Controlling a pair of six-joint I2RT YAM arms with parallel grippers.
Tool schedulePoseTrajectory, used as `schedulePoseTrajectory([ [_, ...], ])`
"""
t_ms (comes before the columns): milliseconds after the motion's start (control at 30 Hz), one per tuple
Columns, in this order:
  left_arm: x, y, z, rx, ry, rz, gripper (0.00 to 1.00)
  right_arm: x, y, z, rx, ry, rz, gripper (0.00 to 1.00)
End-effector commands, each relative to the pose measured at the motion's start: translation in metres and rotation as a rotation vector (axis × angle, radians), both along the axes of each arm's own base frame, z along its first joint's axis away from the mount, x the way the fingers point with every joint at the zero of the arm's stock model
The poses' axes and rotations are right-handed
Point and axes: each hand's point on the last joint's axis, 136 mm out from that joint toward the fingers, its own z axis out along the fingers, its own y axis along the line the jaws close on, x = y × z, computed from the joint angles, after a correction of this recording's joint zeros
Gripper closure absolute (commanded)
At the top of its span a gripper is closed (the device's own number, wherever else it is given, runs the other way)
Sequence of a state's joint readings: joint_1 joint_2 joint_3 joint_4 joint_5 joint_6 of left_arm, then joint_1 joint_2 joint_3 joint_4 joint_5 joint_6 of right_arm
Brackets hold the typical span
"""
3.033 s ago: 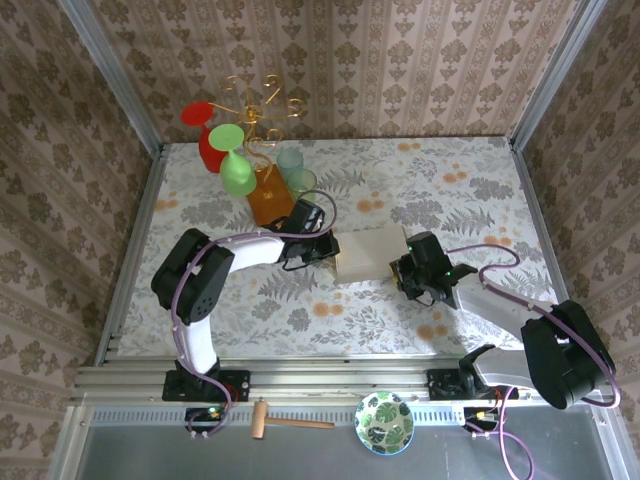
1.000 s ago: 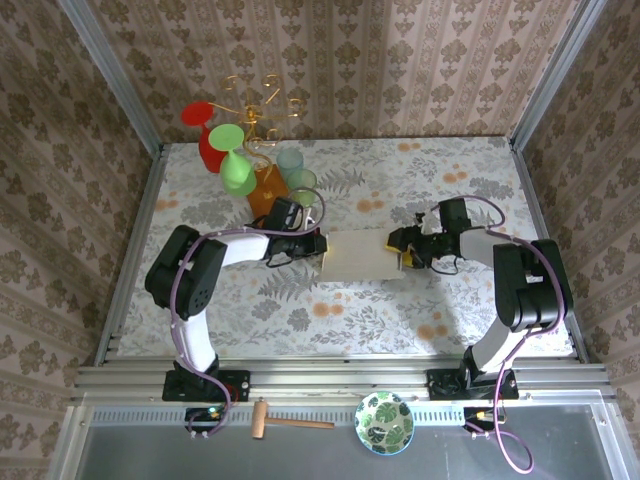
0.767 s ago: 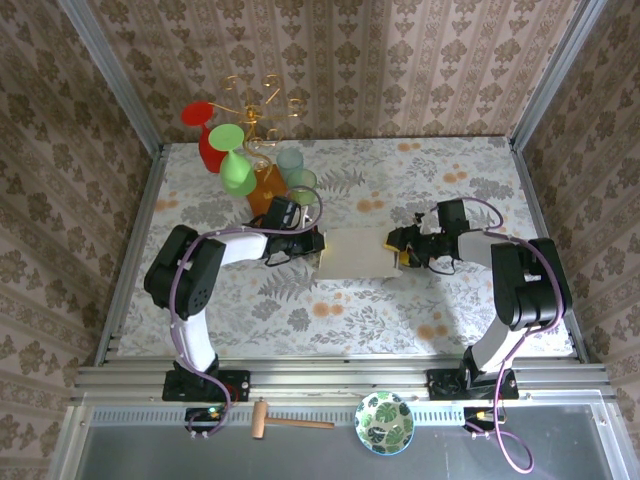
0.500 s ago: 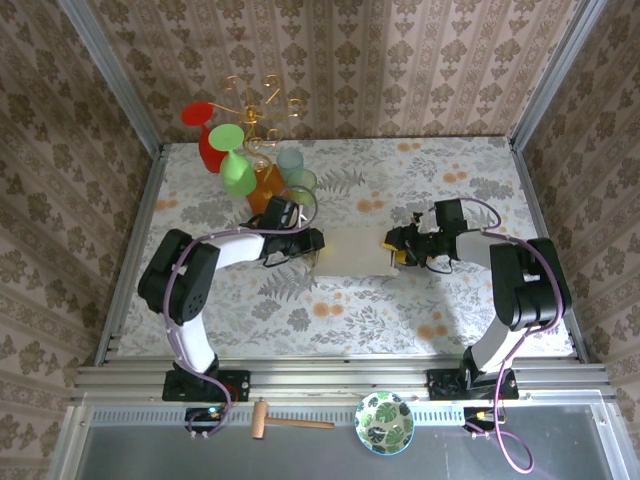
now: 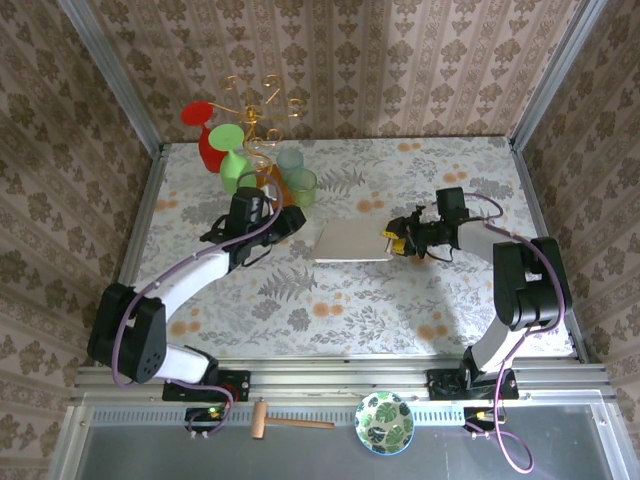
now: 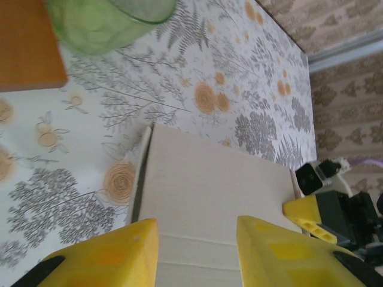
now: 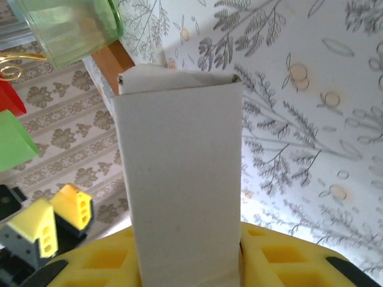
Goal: Fold the paper box
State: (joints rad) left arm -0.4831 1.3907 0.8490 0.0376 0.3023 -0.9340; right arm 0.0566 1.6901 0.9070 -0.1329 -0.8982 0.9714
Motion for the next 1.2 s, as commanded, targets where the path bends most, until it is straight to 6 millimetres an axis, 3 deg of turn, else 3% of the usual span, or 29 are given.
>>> schedulePoseTrajectory([
  [0, -0.009, 0.013, -0.016, -0.058, 0.12, 0.093, 0.58, -0.018, 0.004, 0.012, 0.085, 0.175, -0.031, 0.67],
  [100, -0.008, 0.033, -0.033, -0.086, 0.228, 0.23, 0.52, -0.028, 0.004, 0.019, 0.122, 0.263, -0.052, 0.66],
  [333, -0.02, 0.027, -0.064, -0.216, 0.511, 0.341, 0.48, -0.04, 0.007, 0.035, 0.19, 0.346, -0.052, 0.67],
  [567, -0.024, 0.016, -0.087, -0.385, 0.736, 0.444, 0.44, -0.039, 0.01, 0.04, 0.229, 0.383, -0.036, 0.68],
  [767, -0.021, -0.001, -0.093, -0.511, 0.893, 0.457, 0.38, -0.034, 0.013, 0.038, 0.247, 0.393, -0.036, 0.69],
  [1067, -0.003, -0.028, -0.088, -0.644, 0.912, 0.443, 0.36, -0.03, 0.022, 0.035, 0.267, 0.402, -0.029, 0.69],
  [1100, -0.011, -0.039, -0.088, -0.641, 0.925, 0.418, 0.37, -0.029, 0.022, 0.034, 0.269, 0.402, -0.029, 0.7],
  [1167, -0.015, -0.043, -0.09, -0.652, 0.936, 0.419, 0.37, -0.026, 0.022, 0.034, 0.275, 0.399, -0.032, 0.7],
])
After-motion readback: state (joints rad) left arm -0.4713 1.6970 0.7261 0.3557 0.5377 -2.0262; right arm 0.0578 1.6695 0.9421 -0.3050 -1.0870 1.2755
